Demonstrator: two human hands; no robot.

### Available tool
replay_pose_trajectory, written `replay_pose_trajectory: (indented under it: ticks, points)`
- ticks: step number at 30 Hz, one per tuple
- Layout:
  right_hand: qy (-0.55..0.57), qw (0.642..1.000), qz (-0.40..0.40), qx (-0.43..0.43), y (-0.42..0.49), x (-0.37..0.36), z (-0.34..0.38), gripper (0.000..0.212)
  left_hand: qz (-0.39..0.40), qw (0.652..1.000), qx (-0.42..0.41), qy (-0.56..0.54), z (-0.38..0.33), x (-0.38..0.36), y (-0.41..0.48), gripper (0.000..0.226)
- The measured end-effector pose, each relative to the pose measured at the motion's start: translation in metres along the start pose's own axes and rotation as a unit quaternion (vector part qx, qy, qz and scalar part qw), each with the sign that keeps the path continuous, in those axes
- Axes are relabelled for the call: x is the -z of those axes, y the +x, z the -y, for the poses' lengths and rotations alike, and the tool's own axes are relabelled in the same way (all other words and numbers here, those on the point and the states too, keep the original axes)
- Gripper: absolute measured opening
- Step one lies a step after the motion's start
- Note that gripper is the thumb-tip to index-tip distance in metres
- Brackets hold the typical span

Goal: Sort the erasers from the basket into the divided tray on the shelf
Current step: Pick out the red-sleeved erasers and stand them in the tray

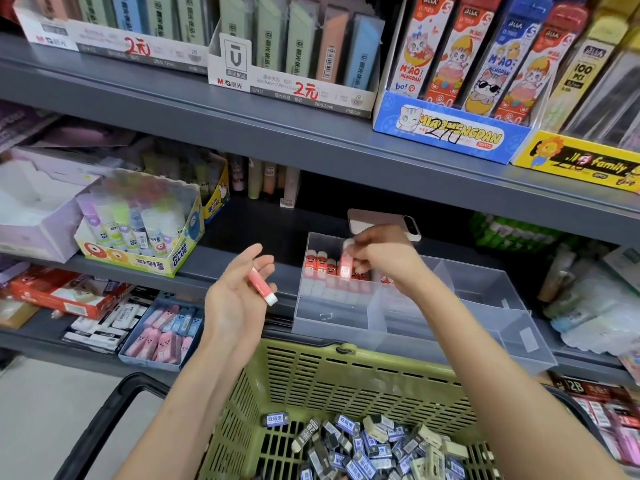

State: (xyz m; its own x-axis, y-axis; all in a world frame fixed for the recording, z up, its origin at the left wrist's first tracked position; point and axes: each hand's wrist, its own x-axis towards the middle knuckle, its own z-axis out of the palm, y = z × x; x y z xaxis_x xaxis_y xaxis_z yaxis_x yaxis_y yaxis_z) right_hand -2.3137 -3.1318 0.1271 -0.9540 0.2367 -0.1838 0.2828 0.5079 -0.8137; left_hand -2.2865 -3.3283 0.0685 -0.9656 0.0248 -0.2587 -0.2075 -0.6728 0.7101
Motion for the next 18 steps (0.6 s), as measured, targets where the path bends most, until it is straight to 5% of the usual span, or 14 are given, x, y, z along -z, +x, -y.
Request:
replay_pose_trajectory:
  ticks: [11, 14, 16, 18]
  points:
    - [-0.191, 0.979, 0.055, -0.051, 0.014, -0.021, 0.013, 0.025, 0.082, 0.991, -0.084, 0.069, 0.001, -0.004, -0.005, 0.028]
    - [-0.291, 0.957, 0.010, 0.015, 0.008, -0.019, 0.013, 0.025, 0.090, 0.984, -0.112, 0.108, 0.001, -0.005, -0.008, 0.022]
    - [-0.248, 0.961, -0.046, 0.114, -0.008, -0.021, 0.012, 0.022, 0.089, 0.983, -0.119, 0.110, 0.002, -0.005, -0.008, 0.019]
    - [-0.070, 0.982, 0.022, 0.175, -0.031, -0.026, 0.011, 0.011, 0.091, 0.984, -0.113, 0.105, 0.002, -0.005, -0.008, 0.023]
